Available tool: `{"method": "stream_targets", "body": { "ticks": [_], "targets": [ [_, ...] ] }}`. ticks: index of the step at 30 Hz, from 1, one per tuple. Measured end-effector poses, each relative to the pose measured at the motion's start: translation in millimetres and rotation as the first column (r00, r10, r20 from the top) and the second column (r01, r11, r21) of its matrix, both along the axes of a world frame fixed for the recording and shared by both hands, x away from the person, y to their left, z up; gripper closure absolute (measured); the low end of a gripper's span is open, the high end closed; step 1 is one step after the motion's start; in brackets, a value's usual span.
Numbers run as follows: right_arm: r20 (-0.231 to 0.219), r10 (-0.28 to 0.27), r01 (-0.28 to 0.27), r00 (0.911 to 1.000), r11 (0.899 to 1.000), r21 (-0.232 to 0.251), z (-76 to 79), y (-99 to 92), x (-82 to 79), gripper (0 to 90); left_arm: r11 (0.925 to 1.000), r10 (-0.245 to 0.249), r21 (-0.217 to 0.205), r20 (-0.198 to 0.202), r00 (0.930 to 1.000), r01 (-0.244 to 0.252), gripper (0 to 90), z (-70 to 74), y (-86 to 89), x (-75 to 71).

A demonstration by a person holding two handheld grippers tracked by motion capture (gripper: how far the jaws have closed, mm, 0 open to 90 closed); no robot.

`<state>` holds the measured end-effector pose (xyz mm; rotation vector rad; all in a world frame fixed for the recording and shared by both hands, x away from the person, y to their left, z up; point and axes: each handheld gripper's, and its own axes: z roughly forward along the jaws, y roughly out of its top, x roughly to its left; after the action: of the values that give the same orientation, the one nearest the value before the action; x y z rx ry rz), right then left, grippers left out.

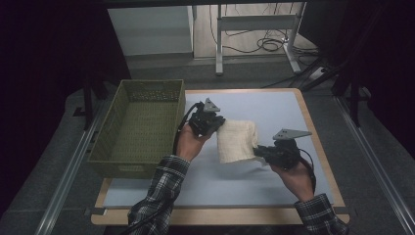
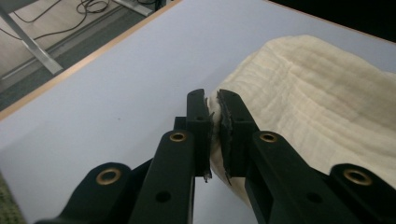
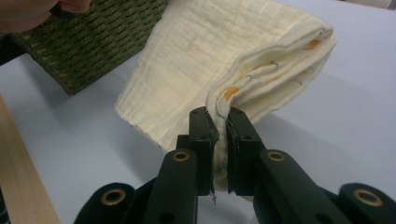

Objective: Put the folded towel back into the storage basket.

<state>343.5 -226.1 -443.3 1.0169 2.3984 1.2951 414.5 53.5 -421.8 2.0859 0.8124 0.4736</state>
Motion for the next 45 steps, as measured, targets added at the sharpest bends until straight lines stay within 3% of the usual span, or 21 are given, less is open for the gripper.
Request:
{"method": "stream_targets", "body": {
  "ticks": [18,28,37,45],
  "targets": [
    [0.014,0.048,-0.048,0.9988,0.999,0.018,20.7,37.7,21.5,82.1,0.9974,0.069,0.019,0.027,0.9973,-0.070,83.7,27.3,44.9,2.8],
    [0.024,0.084,-0.085,0.9962,0.996,0.014,33.6,70.1,30.7,82.0,0.9927,0.118,0.020,0.044,0.9921,-0.119,83.7,39.0,76.8,1.8],
    [0.022,0.110,-0.110,0.9937,0.993,0.029,42.1,97.3,40.0,81.9,0.9865,0.163,0.012,0.049,0.9854,-0.163,83.8,49.5,105.3,3.3],
    [0.035,0.136,-0.137,0.9901,0.990,0.030,49.9,127.3,46.2,81.8,0.9768,0.213,0.010,0.064,0.9750,-0.214,83.9,62.4,134.0,0.3]
  ]
}}
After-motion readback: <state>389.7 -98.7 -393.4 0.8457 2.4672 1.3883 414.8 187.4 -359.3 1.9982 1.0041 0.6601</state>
